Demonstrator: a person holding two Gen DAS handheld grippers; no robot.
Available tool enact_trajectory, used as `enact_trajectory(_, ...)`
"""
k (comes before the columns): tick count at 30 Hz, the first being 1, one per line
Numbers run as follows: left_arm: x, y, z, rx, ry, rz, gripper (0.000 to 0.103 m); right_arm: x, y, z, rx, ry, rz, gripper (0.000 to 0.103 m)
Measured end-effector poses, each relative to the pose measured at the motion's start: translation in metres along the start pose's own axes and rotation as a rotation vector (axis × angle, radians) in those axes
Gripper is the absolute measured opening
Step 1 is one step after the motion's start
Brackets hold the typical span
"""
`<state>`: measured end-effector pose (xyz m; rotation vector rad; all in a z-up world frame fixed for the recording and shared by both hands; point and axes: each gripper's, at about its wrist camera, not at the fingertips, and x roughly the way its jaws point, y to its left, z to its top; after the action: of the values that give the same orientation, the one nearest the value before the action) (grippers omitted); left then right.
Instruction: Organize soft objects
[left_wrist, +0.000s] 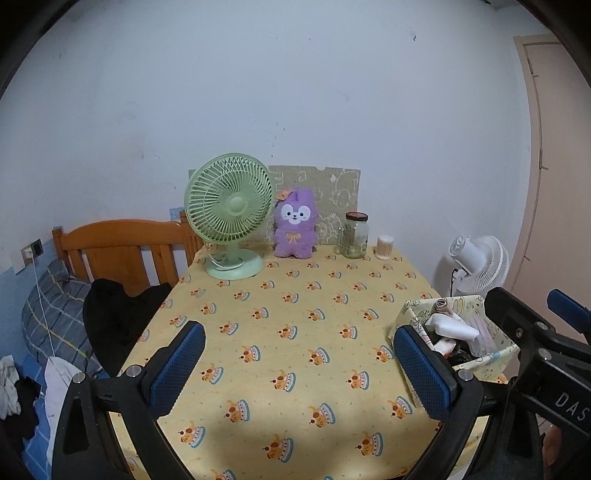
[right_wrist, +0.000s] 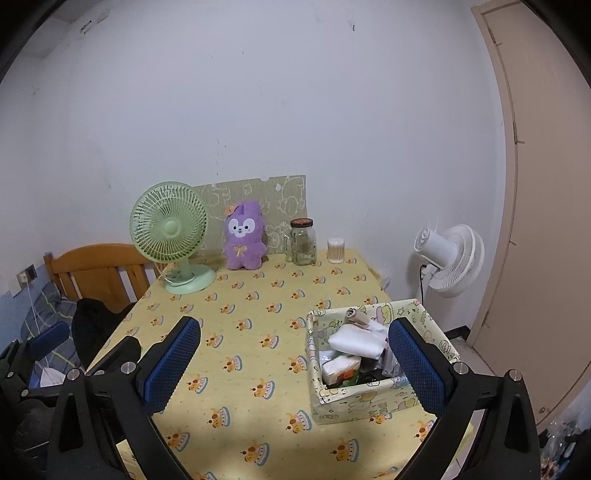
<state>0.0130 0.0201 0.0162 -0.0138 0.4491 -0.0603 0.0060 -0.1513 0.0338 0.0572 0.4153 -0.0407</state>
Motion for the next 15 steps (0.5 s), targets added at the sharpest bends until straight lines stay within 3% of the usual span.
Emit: enact_trajectory(15,-0.011,-0.004,-0.001,0.001,-0.032,0.05,0.103,-0.006,-0.014,0.003,-0.009,-0.026,-0.007,0.103)
